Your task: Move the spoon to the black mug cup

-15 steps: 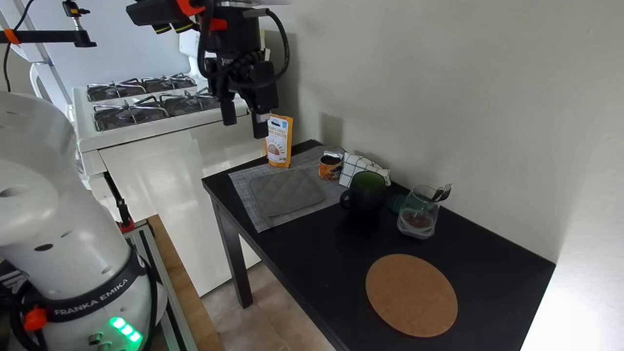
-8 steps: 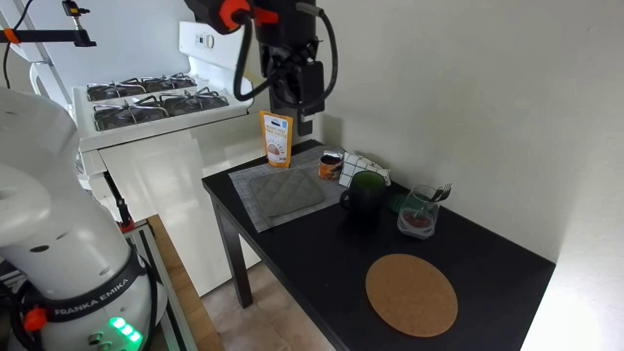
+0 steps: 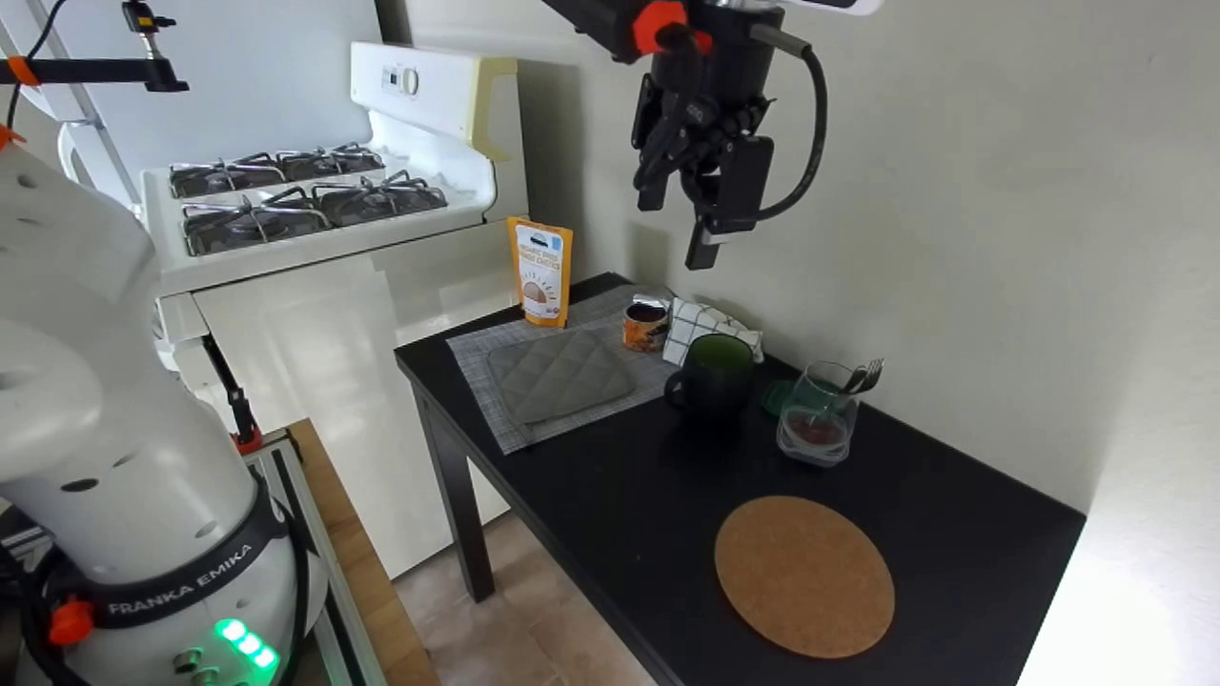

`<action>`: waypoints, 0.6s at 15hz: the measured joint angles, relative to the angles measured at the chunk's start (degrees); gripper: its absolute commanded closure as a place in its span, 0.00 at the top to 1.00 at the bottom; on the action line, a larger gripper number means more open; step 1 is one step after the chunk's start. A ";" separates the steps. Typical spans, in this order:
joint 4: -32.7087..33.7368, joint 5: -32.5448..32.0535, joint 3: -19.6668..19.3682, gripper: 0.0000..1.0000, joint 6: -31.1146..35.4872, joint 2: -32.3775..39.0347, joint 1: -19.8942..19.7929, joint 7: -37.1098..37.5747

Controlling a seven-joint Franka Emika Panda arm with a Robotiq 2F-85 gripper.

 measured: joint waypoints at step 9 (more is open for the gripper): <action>0.92 0.08 0.00 1.00 -0.37 1.07 -0.01 0.00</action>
